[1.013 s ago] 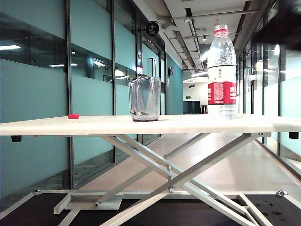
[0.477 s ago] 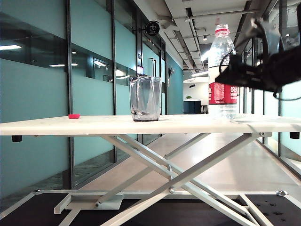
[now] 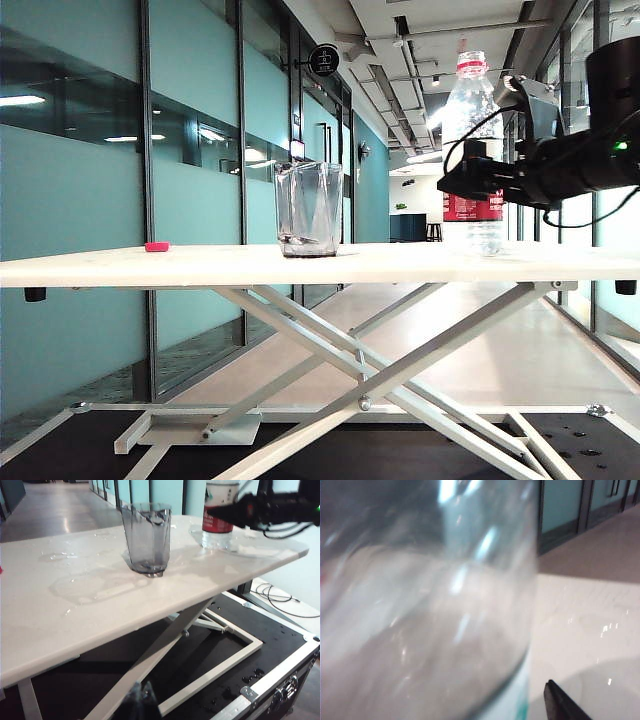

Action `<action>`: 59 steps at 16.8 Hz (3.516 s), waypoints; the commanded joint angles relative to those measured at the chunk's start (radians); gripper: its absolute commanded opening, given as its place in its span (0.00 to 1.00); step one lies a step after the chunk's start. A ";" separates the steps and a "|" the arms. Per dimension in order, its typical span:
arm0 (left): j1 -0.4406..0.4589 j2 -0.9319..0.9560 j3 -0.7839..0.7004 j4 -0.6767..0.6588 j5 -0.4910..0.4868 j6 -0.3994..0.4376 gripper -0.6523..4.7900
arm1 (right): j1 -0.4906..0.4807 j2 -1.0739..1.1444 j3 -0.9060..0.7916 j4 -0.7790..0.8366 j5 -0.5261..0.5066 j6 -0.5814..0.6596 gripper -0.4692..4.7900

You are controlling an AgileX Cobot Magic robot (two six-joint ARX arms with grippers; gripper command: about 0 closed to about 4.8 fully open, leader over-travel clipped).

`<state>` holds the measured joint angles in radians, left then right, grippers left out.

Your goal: Pick up the mineral water bottle on the table and pour water into the mug until it's half full.

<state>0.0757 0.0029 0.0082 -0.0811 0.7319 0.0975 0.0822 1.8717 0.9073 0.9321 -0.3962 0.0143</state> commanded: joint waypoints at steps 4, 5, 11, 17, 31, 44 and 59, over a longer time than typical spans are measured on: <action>0.001 0.001 0.002 -0.020 0.006 0.030 0.11 | 0.001 0.022 0.041 0.022 -0.010 0.001 1.00; 0.001 0.001 0.002 -0.024 0.006 0.034 0.11 | 0.001 0.022 0.041 0.023 -0.011 0.001 0.88; 0.001 0.001 0.002 -0.046 0.006 0.053 0.11 | 0.008 0.014 0.042 0.024 -0.055 0.000 0.46; 0.001 0.001 0.002 -0.046 0.006 0.072 0.11 | 0.146 -0.113 0.181 -0.542 0.200 -0.506 0.46; 0.001 0.001 0.002 -0.055 0.006 0.113 0.11 | 0.270 -0.206 0.313 -0.785 0.639 -1.067 0.47; 0.001 0.001 0.002 -0.061 0.005 0.116 0.11 | 0.296 -0.212 0.318 -0.765 0.716 -1.310 0.46; 0.001 0.001 0.002 -0.061 0.006 0.115 0.11 | 0.296 -0.167 0.361 -0.678 0.830 -1.602 0.47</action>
<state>0.0761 0.0029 0.0090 -0.1352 0.7322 0.2100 0.3775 1.7210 1.2549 0.1761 0.4149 -1.5547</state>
